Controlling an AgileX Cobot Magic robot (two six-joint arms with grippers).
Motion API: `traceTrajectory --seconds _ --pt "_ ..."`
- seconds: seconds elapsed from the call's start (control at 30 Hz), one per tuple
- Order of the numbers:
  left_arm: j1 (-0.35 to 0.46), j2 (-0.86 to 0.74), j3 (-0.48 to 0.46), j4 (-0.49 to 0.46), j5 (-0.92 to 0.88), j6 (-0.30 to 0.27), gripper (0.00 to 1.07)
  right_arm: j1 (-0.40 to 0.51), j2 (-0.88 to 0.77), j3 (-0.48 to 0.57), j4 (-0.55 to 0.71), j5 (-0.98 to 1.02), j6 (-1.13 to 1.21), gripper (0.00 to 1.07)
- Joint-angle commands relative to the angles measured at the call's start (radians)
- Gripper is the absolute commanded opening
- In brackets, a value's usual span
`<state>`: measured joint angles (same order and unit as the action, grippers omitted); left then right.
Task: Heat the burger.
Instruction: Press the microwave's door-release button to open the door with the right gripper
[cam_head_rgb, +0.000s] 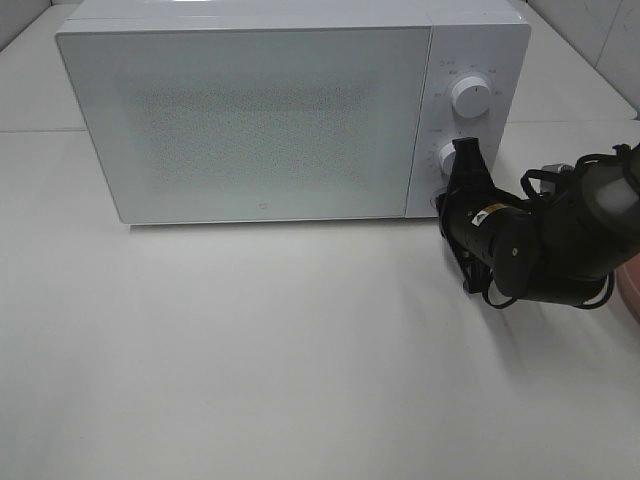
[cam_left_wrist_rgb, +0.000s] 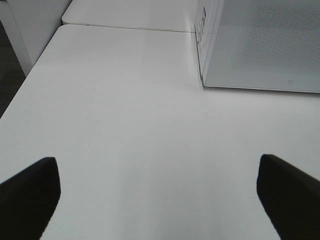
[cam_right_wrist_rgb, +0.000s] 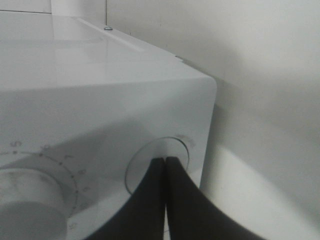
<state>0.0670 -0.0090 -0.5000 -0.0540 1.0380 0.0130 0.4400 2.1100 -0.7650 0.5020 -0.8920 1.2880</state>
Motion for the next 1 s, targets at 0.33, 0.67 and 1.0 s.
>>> traceTrajectory --seconds 0.33,0.67,1.0 --pt "-0.001 -0.014 0.002 -0.003 -0.002 -0.002 1.02 -0.003 0.005 -0.021 0.005 -0.109 -0.012 0.00" --pt "-0.001 -0.014 0.002 -0.003 -0.002 -0.002 1.02 -0.003 0.005 -0.067 -0.006 -0.130 -0.012 0.00" --pt "-0.001 -0.014 0.002 -0.003 -0.002 -0.002 1.02 -0.026 0.005 -0.078 -0.020 -0.131 -0.013 0.00"
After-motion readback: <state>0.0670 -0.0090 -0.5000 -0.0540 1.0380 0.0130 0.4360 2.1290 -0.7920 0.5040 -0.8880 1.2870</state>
